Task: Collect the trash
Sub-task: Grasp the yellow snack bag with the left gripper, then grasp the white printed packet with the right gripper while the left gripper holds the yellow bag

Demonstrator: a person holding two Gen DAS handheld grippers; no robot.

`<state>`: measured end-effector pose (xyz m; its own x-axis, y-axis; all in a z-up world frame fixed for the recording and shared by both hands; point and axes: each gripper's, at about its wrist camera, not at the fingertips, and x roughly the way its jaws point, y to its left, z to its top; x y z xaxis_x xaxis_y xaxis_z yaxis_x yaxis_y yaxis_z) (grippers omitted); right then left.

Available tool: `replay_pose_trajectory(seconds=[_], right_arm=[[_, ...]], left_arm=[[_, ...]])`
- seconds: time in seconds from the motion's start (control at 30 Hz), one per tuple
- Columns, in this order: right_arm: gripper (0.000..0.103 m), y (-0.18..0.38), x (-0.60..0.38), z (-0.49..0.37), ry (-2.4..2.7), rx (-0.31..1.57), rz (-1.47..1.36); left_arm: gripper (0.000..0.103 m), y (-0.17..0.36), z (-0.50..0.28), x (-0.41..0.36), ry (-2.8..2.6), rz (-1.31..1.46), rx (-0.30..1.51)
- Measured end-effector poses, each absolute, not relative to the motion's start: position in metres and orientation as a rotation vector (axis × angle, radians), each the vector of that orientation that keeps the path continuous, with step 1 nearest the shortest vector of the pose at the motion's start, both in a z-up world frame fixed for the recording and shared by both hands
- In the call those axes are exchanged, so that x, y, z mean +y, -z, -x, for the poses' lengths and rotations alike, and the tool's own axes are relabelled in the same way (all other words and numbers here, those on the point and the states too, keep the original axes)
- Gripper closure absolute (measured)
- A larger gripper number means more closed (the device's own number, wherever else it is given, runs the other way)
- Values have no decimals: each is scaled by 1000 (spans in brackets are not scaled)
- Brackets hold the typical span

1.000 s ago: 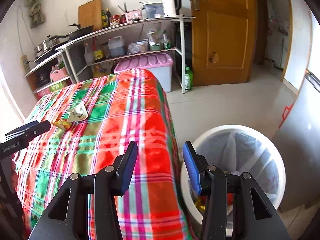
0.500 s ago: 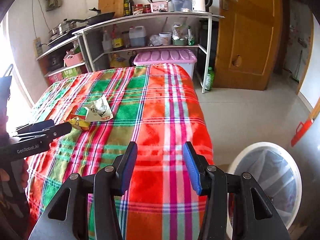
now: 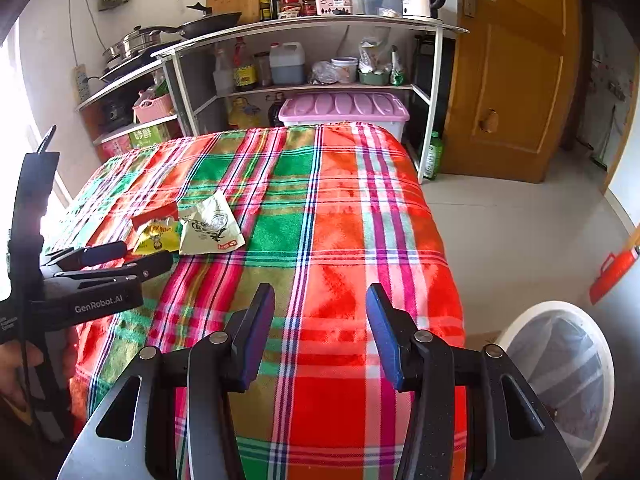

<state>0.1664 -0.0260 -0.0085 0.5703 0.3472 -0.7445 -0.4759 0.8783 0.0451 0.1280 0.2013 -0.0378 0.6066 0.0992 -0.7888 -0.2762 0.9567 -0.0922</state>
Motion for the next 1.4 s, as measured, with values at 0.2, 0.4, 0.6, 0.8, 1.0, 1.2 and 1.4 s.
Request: replay_pose_trajectory(seconds=[0.2, 0.4, 0.6, 0.8, 1.0, 1.2, 1.4], right_arm=[[54, 11, -17, -168, -506, 839, 172], [54, 12, -7, -173, -511, 845, 173], [54, 16, 2, -179, -506, 854, 188], [54, 19, 12, -183, -515, 862, 200], [54, 22, 24, -186, -531, 865, 216], [54, 25, 37, -187, -561, 871, 222], [54, 24, 56, -190, -627, 866, 209]], left_arm=[[22, 28, -120, 215, -196, 244, 858], [22, 28, -129, 224, -205, 293, 855], [22, 34, -148, 222, -215, 281, 872], [34, 36, -153, 223, -221, 235, 880], [65, 31, -150, 229, -184, 206, 868], [67, 32, -142, 247, -191, 232, 868], [67, 33, -128, 263, -207, 256, 869]])
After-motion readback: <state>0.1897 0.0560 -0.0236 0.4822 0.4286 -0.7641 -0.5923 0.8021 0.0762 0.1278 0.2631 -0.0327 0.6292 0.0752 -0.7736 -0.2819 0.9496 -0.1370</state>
